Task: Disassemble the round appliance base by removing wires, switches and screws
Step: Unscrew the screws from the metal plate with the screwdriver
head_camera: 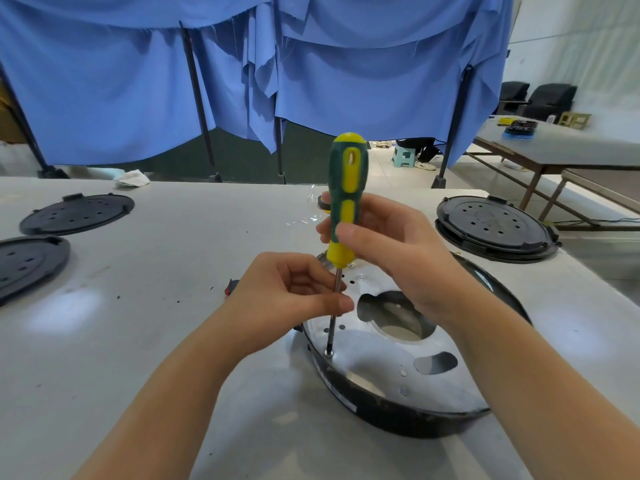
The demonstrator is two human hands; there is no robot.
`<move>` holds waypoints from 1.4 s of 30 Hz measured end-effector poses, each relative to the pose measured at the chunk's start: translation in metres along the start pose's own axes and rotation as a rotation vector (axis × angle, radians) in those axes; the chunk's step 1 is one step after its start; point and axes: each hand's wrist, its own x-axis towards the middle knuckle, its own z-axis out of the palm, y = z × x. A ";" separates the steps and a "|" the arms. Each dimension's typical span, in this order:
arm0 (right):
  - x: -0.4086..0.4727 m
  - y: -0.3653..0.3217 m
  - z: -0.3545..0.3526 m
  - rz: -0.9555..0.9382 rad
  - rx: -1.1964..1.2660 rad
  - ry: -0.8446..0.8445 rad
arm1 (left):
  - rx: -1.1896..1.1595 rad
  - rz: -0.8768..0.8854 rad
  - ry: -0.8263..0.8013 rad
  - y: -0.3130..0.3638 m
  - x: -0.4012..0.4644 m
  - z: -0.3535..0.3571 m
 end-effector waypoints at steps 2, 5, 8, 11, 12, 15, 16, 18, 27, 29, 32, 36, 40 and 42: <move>-0.001 0.000 0.002 -0.025 -0.053 0.025 | 0.018 0.042 0.053 -0.001 0.001 0.004; -0.001 0.001 0.001 -0.043 -0.020 0.052 | 0.034 0.045 0.029 -0.002 0.001 0.002; 0.000 0.002 -0.002 -0.024 0.039 -0.004 | 0.021 0.011 -0.094 0.000 -0.001 -0.002; 0.000 0.001 -0.002 0.003 0.045 -0.040 | -0.010 -0.005 -0.061 0.002 -0.001 -0.001; -0.001 0.001 0.000 -0.003 0.010 -0.029 | -0.008 0.002 -0.023 0.002 -0.001 0.001; 0.000 0.000 0.003 -0.029 -0.048 0.039 | 0.012 0.039 0.064 0.000 0.001 0.004; 0.000 0.001 0.002 -0.035 -0.032 0.055 | 0.013 0.040 0.062 -0.001 0.001 0.003; 0.001 0.002 0.000 -0.027 0.034 0.040 | 0.000 0.020 -0.005 0.001 0.000 0.001; 0.002 0.002 0.002 -0.033 -0.052 0.047 | 0.010 0.025 0.085 0.000 0.001 0.004; 0.002 0.003 0.000 -0.043 0.006 0.051 | -0.001 0.022 0.047 0.001 0.001 0.002; 0.001 0.003 -0.003 -0.023 0.107 -0.019 | -0.031 -0.005 -0.077 0.002 -0.001 -0.002; 0.001 0.002 0.000 -0.019 -0.004 -0.026 | -0.006 0.004 0.016 0.002 -0.001 0.000; 0.002 0.004 0.000 -0.048 -0.040 0.018 | 0.042 0.047 0.062 0.000 0.001 0.001; 0.002 0.004 -0.002 -0.036 0.044 -0.013 | 0.001 0.017 -0.041 0.001 -0.001 -0.002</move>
